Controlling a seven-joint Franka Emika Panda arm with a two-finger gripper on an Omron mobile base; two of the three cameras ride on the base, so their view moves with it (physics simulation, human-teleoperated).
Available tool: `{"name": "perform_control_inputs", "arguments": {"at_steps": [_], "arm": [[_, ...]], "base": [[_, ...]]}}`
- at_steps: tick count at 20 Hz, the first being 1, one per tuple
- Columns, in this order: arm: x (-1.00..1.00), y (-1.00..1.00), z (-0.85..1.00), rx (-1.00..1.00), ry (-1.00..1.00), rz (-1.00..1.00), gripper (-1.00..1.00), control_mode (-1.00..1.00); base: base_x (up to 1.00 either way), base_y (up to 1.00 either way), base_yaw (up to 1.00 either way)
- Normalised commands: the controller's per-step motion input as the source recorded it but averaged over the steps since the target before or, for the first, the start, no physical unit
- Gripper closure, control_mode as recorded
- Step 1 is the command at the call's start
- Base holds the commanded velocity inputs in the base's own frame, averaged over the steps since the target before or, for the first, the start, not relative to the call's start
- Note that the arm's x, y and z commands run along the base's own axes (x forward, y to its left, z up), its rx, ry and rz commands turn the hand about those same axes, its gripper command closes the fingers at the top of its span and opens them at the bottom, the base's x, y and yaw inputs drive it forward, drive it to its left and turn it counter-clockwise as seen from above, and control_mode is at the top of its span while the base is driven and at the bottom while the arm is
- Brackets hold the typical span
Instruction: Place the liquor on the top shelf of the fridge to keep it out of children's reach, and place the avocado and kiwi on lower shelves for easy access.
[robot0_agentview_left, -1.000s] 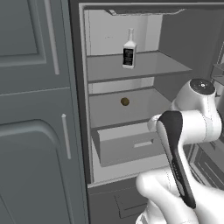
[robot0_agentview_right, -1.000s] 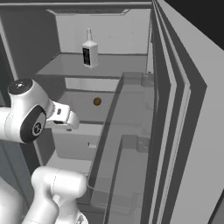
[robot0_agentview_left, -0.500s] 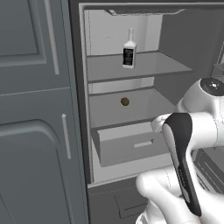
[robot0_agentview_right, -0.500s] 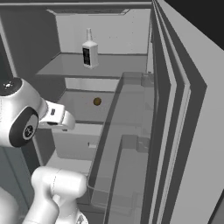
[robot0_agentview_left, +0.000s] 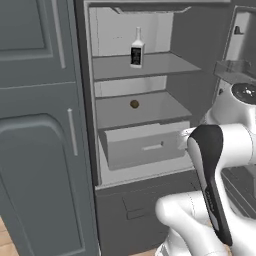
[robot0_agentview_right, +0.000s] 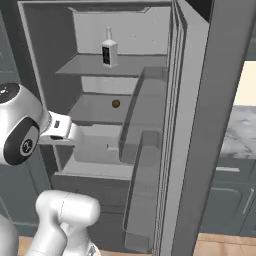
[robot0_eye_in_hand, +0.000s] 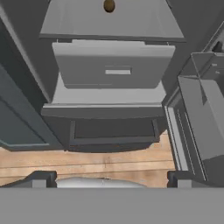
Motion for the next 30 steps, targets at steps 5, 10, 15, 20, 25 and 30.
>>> {"name": "perform_control_inputs", "arguments": {"at_steps": [5, 10, 15, 20, 25, 30], "arm": [[0.00, 0.00, 0.00, 0.00, 0.00, 0.00, -1.00, 1.00], [0.00, 0.00, 0.00, 0.00, 0.00, 0.00, -1.00, 1.00], [0.00, 0.00, 0.00, 0.00, 0.00, 0.00, -1.00, 1.00], [0.00, 0.00, 0.00, 0.00, 0.00, 0.00, -1.00, 1.00], [0.00, 0.00, 0.00, 0.00, 0.00, 0.00, -1.00, 1.00], [0.00, 0.00, 0.00, 0.00, 0.00, 0.00, -1.00, 1.00]], "base": [[-1.00, 0.21, 0.00], [-1.00, 0.35, 0.00], [-0.93, 0.14, -0.08], [-0.66, 0.00, -0.25], [-0.28, -0.13, -0.34], [0.01, -0.34, -0.40]]}}
